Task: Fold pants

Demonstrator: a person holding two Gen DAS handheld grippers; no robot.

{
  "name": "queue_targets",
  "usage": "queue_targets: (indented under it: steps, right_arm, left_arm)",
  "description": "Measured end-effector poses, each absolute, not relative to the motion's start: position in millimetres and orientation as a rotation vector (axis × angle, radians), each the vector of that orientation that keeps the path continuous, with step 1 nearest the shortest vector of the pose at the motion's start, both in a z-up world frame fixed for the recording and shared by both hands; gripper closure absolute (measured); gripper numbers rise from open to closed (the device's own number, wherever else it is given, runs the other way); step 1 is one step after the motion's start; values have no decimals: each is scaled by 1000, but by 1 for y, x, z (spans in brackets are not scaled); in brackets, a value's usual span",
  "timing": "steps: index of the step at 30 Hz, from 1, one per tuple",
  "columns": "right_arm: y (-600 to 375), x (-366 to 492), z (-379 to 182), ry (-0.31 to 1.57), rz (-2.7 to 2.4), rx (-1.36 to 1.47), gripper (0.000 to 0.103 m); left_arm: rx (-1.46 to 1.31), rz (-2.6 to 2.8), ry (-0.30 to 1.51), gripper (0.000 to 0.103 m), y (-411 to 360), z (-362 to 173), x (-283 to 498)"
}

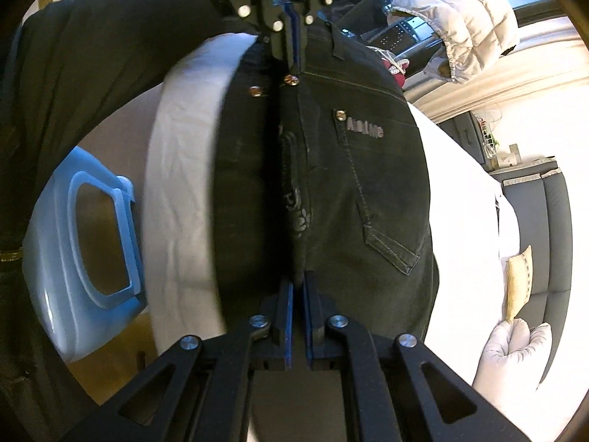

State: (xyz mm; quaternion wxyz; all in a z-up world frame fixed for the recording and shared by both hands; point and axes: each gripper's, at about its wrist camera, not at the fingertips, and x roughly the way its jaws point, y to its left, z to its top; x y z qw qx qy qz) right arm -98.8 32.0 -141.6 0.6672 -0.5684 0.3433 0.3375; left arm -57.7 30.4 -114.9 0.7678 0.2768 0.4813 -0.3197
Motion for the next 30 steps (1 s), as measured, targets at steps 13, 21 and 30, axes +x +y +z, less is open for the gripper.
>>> queue_targets:
  steps: [13, 21, 30]
  right_arm:
    - [28, -119, -145, 789, 726, -1283, 97]
    - [32, -120, -156, 799, 708, -1301, 96]
    - [36, -116, -165, 821, 660, -1253, 94]
  left_arm:
    - [605, -715, 1052, 100, 33, -115, -61]
    - [609, -693, 1062, 95, 39, -116, -57]
    - [493, -669, 1108, 85, 62, -83, -52]
